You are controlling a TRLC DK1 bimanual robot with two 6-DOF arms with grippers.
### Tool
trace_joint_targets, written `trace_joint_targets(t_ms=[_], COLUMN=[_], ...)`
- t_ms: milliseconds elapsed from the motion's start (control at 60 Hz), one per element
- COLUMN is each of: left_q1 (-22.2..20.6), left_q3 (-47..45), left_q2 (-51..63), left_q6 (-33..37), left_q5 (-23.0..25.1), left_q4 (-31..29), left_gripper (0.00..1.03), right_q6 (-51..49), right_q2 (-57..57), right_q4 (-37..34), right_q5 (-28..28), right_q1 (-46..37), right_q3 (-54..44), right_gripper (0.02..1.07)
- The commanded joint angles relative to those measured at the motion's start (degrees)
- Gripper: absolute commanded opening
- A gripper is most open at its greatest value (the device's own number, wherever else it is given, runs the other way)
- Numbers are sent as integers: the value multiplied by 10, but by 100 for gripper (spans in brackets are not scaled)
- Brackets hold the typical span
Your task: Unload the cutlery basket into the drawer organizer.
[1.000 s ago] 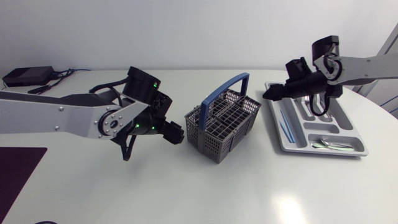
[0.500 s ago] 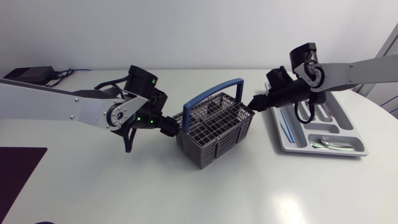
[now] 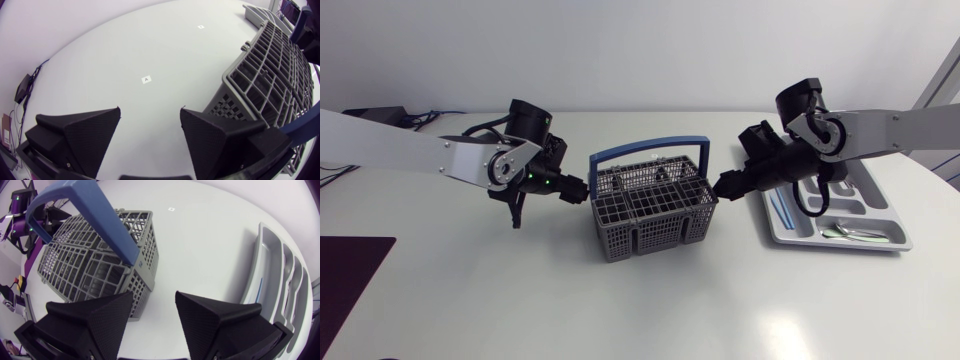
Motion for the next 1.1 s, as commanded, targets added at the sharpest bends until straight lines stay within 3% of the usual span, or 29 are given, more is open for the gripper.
trace_joint_targets(t_ms=[0, 350, 600, 1083], left_q1=[0, 13, 32, 19], left_q3=[44, 127, 117, 75], left_q2=[32, 89, 86, 54], left_q6=[5, 6, 12, 12], left_q5=[3, 1, 1, 1], left_q4=[8, -16, -18, -19], left_gripper=[98, 98, 98, 98], right_q6=[2, 19, 26, 33], right_q2=[-13, -19, -18, 13], right_q4=[-12, -18, -17, -14], right_q5=[-9, 10, 34, 45], right_q1=[18, 50, 62, 51], right_q3=[-18, -14, -14, 25], right_gripper=[65, 65, 65, 65])
